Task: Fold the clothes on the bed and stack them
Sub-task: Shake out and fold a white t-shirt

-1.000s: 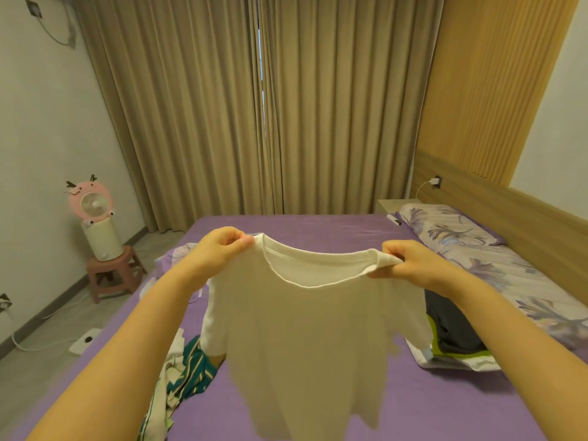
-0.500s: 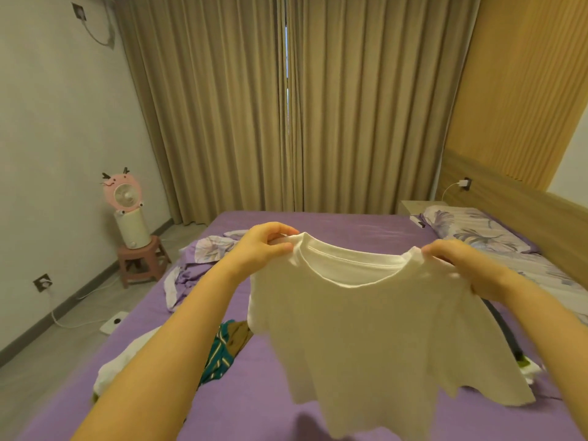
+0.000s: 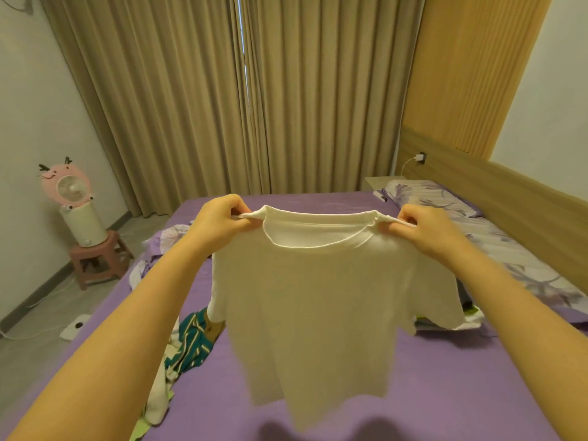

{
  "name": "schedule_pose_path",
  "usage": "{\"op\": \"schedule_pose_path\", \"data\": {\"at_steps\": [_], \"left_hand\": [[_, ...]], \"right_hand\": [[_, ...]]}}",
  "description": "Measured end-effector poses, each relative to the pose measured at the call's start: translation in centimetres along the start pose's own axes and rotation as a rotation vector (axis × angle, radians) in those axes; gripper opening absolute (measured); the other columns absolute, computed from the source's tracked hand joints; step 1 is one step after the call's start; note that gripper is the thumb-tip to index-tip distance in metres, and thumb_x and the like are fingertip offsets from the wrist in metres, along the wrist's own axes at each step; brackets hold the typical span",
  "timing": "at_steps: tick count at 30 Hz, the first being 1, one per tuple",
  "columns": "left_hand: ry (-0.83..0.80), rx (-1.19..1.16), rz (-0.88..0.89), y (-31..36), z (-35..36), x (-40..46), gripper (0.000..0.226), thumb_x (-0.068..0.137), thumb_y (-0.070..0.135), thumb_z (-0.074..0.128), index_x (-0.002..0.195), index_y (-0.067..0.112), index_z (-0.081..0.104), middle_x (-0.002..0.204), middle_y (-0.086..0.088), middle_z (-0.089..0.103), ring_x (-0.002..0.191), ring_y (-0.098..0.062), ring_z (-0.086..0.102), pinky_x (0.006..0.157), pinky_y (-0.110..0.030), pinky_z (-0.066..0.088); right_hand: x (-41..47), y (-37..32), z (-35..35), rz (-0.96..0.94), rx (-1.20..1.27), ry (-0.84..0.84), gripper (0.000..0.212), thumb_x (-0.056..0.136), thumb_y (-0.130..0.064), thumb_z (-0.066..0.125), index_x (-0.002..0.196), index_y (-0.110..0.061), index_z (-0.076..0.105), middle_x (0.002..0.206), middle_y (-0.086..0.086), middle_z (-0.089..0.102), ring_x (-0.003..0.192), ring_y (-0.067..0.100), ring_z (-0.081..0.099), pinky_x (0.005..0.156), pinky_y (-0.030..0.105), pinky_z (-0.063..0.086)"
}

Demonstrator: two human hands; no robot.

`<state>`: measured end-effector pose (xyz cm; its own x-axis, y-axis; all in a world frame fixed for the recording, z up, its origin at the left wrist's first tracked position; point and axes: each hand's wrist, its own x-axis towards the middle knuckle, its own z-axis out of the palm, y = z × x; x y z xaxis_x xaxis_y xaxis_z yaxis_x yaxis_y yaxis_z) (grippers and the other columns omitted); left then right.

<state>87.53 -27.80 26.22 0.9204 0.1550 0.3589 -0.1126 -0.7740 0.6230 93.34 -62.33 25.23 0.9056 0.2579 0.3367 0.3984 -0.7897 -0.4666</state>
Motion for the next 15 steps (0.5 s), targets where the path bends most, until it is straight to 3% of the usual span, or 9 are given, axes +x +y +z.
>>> {"op": "schedule_pose_path", "data": {"at_steps": [3,6,8,12,15], "left_hand": [[0.002,-0.032,-0.027,-0.5,-0.7,-0.4,0.029,0.079,0.033,0.076,0.074,0.013,0.055,0.071,0.003,0.055,0.064,-0.01,0.047,0.056,-0.025,0.035],[-0.015,-0.068,-0.018,-1.6,-0.9,-1.5,0.024,0.082,0.031,0.073,0.075,0.017,0.054,0.068,0.007,0.05,0.063,-0.007,0.045,0.055,-0.024,0.033],[-0.057,-0.07,-0.002,-2.6,-0.7,-2.3,0.024,0.083,0.032,0.071,0.075,0.016,0.057,0.065,0.006,0.048,0.06,-0.009,0.042,0.055,-0.026,0.032],[-0.127,-0.124,-0.055,-5.1,-0.8,-3.3,0.054,0.078,0.05,0.07,0.06,0.003,0.049,0.059,-0.005,0.041,0.056,-0.014,0.038,0.056,-0.03,0.028],[-0.196,-0.155,-0.092,-6.1,-1.2,-3.7,0.057,0.079,0.051,0.07,0.055,0.007,0.042,0.059,-0.008,0.035,0.055,-0.016,0.033,0.054,-0.029,0.023]], "right_hand": [[-1.2,-0.3,-0.6,0.03,0.047,-0.207,0.049,0.083,-0.05,0.063,0.067,-0.004,0.057,0.059,0.003,0.048,0.056,0.013,0.041,0.053,0.028,0.027],[-2.2,0.0,-0.4,0.034,0.053,-0.358,0.03,0.085,-0.035,0.066,0.074,-0.008,0.067,0.069,0.009,0.056,0.064,0.017,0.049,0.059,0.028,0.038],[-2.5,0.3,0.5,0.001,0.005,-0.325,0.02,0.09,-0.025,0.061,0.083,-0.009,0.07,0.081,0.012,0.061,0.078,0.031,0.056,0.067,0.039,0.042],[-3.9,0.3,3.1,0.148,0.13,-0.075,0.023,0.096,-0.008,0.046,0.106,-0.015,0.066,0.099,-0.001,0.062,0.094,0.017,0.053,0.076,0.029,0.036],[-4.5,0.8,4.9,0.278,0.154,0.094,0.015,0.093,-0.019,0.057,0.099,-0.01,0.067,0.095,0.006,0.065,0.089,0.021,0.055,0.071,0.03,0.036]]}}
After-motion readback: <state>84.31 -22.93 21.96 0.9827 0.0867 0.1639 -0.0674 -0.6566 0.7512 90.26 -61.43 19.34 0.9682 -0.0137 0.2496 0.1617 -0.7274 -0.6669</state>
